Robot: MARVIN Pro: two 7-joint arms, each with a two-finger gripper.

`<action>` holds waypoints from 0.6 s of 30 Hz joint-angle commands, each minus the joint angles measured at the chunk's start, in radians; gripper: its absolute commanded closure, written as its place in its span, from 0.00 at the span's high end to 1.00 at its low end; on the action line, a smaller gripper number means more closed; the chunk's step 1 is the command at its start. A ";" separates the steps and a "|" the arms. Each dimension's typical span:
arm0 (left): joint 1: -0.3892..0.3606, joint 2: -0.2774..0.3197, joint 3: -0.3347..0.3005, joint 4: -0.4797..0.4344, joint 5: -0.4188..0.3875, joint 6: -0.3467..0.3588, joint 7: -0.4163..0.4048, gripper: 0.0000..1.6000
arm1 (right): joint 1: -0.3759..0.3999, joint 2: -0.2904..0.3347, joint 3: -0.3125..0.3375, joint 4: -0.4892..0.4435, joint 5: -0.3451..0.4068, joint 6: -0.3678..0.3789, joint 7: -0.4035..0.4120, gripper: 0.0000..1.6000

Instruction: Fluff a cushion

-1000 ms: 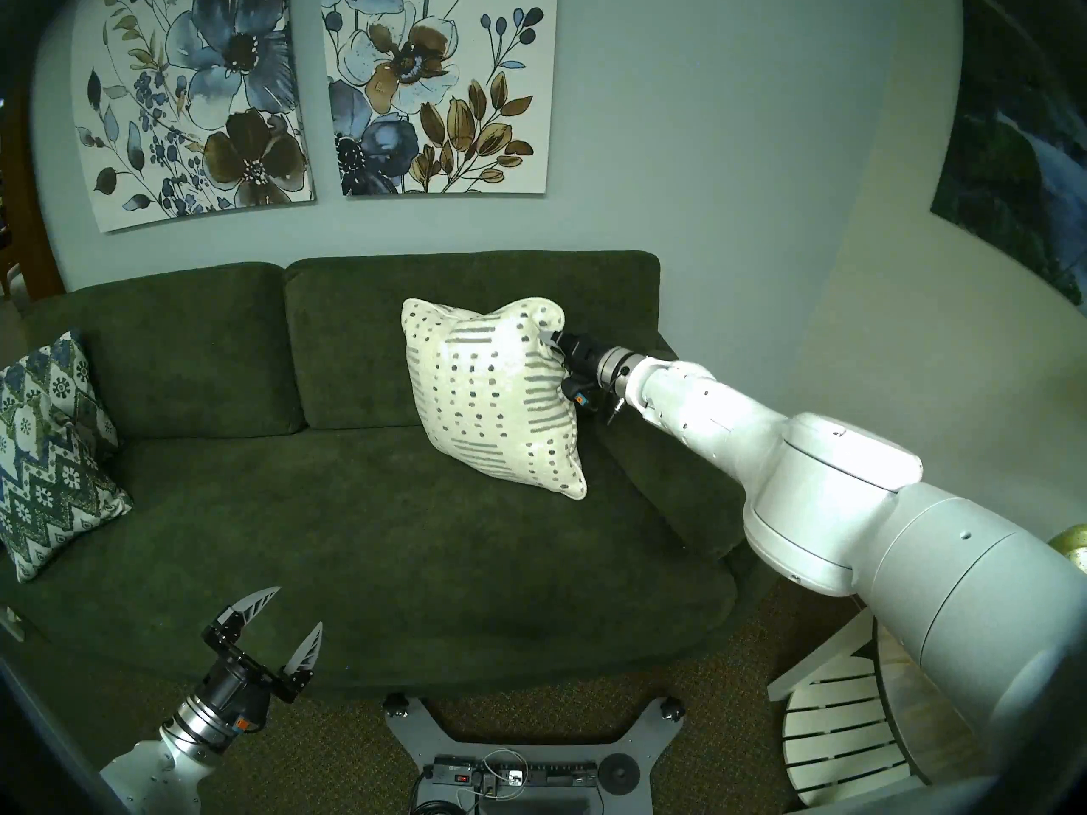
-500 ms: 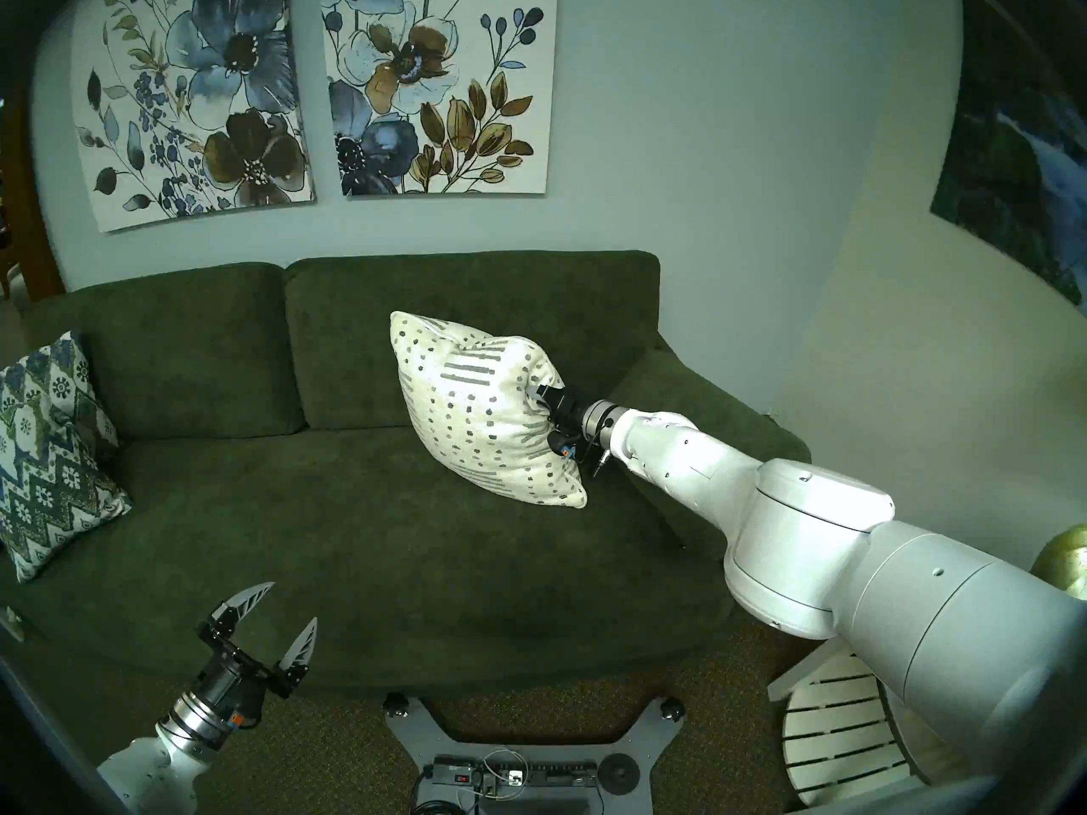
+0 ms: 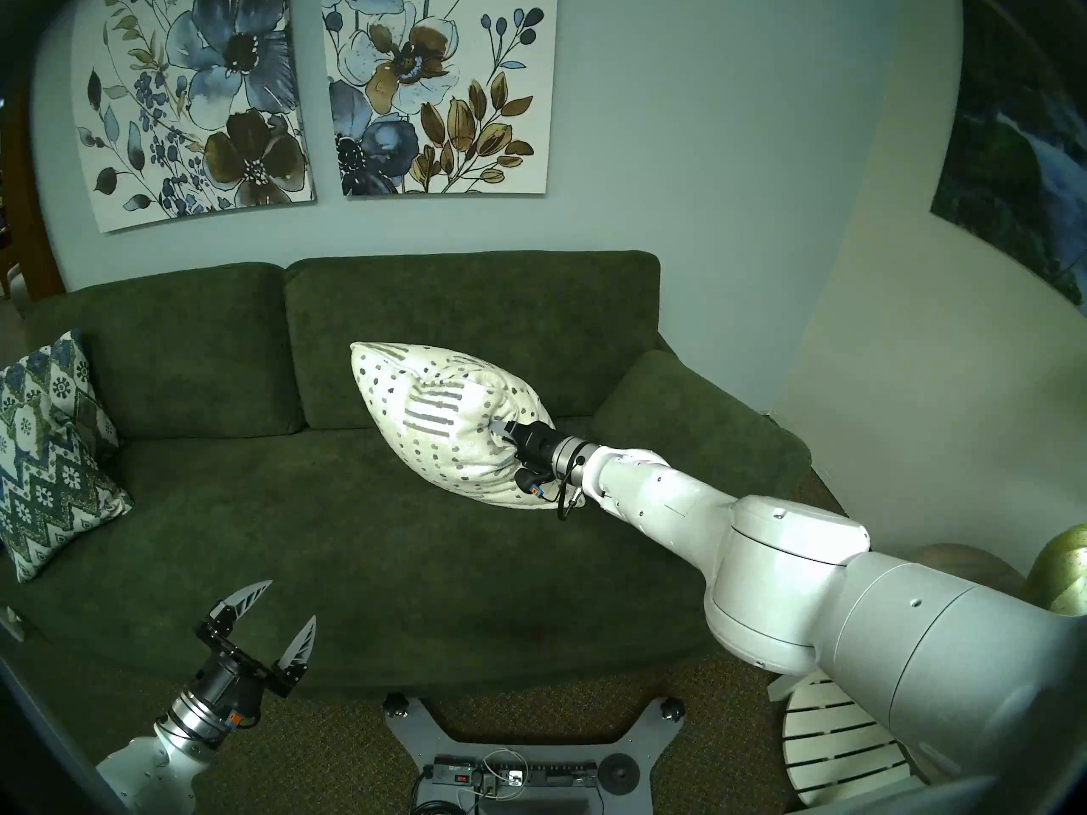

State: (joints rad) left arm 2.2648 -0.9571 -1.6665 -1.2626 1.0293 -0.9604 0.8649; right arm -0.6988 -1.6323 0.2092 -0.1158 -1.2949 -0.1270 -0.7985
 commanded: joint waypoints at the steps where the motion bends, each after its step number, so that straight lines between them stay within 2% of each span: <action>1: -0.102 0.015 0.017 -0.068 0.078 0.024 0.008 1.00 | -0.111 -0.004 -0.004 0.007 0.004 0.019 -0.023 0.00; 11: -0.199 0.052 0.054 -0.136 0.204 0.116 -0.067 1.00 | -0.150 0.022 0.001 0.006 0.009 0.041 -0.126 0.00; 18: -0.287 0.052 0.097 -0.114 0.286 0.178 -0.144 1.00 | -0.181 0.046 -0.005 0.005 0.004 0.049 -0.190 0.00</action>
State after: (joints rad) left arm 2.0856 -0.9120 -1.5915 -1.3779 1.2603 -0.8314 0.7669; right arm -0.8305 -1.6322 0.2046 -0.1210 -1.2919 -0.0893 -0.9703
